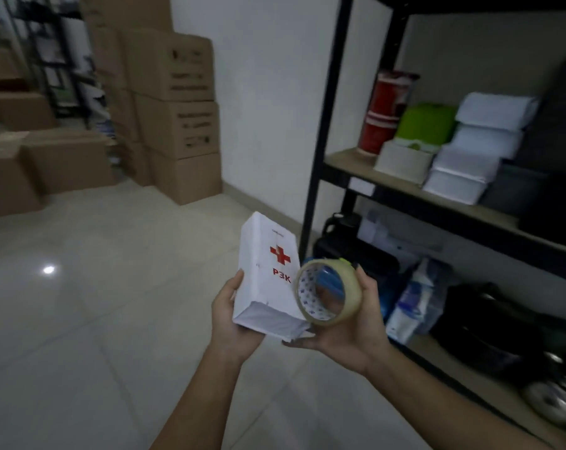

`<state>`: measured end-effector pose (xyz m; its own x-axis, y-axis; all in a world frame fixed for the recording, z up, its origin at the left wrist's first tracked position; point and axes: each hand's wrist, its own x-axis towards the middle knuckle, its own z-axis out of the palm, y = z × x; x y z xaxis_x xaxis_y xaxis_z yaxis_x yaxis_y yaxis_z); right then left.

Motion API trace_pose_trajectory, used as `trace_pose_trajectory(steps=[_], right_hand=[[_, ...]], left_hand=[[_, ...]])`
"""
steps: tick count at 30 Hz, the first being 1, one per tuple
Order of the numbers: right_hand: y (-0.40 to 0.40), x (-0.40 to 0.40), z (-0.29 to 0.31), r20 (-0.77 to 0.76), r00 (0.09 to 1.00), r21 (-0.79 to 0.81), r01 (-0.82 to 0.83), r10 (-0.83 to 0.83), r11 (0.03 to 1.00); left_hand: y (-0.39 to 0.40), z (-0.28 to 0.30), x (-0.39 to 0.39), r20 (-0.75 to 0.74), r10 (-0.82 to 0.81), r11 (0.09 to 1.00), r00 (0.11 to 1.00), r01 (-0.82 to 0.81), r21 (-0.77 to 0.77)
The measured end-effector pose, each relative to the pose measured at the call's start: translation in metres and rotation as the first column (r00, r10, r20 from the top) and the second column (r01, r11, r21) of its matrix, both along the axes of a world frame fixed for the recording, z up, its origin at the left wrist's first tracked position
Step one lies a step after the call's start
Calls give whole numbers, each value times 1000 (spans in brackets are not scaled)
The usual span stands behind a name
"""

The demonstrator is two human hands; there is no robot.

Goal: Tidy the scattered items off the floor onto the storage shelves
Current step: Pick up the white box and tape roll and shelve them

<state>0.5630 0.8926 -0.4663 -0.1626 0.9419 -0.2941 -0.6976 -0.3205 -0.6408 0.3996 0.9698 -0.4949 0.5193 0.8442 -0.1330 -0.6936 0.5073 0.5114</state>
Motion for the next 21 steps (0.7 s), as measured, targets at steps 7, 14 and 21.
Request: trace_pose_trajectory(steps=[7, 14, 21], right_hand=[[-25, 73, 62, -180, 965, 125, 215, -191, 969], [-23, 137, 138, 56, 854, 415, 451, -517, 791], [8, 185, 248, 125, 678, 510, 582, -724, 633]], left_hand=[[3, 61, 89, -85, -167, 982, 982, 174, 70], [16, 152, 168, -404, -91, 889, 910, 257, 379], [44, 254, 230, -416, 102, 634, 903, 263, 727]])
